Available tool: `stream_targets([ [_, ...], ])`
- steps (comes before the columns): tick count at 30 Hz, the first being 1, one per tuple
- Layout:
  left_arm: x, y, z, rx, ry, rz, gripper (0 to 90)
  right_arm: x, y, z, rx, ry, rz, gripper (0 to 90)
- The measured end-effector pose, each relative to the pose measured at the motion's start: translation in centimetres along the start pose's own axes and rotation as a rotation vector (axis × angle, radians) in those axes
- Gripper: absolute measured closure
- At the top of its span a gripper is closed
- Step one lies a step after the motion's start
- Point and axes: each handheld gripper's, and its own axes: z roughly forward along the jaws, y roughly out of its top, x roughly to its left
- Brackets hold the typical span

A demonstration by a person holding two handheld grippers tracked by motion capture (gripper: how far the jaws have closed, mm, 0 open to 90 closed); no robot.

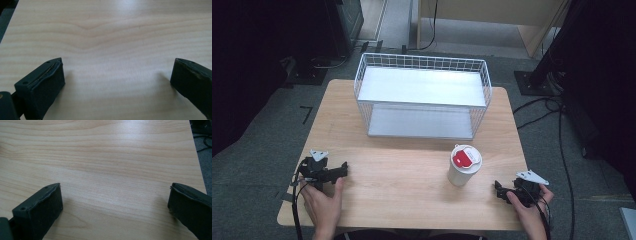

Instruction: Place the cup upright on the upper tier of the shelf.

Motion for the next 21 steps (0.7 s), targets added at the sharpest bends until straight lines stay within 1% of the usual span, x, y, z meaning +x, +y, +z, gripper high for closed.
stream_targets([
  [9,0.0,0.0,0.0,0.001,0.003,-0.003,0.0,0.0,0.0,0.0,-0.003,0.002,-0.003,0.2],
  [11,0.0,0.0,0.0,0.001,0.003,-0.003,0.0,0.0,0.0,-0.1,-0.012,0.009,-0.005,5.7],
  [12,0.0,0.0,0.0,0.001,0.003,-0.003,0.0,0.0,0.0,-0.1,-0.012,0.009,-0.005,5.7],
  [13,0.0,0.0,0.0,0.001,0.003,-0.003,0.0,0.1,-0.1,-0.4,-0.051,0.007,0.012,10.4],
  [14,0.0,0.0,0.0,0.001,0.003,-0.003,0.0,0.2,0.0,-0.5,-0.059,0.016,0.023,10.4],
  [15,0.0,0.0,0.0,0.001,0.003,-0.003,0.0,0.2,0.0,-0.5,-0.059,0.016,0.023,10.4],
  [17,0.0,0.0,0.0,0.001,0.003,-0.003,0.0,0.5,0.3,-0.7,-0.081,0.04,0.03,10.4],
  [18,0.0,0.0,0.0,0.001,0.003,-0.003,0.0,0.9,0.6,-0.9,-0.083,0.054,0.021,10.4],
  [21,0.0,0.0,0.0,0.0,0.003,-0.003,0.0,1.3,0.6,-0.9,-0.082,0.062,0.009,10.4],
])
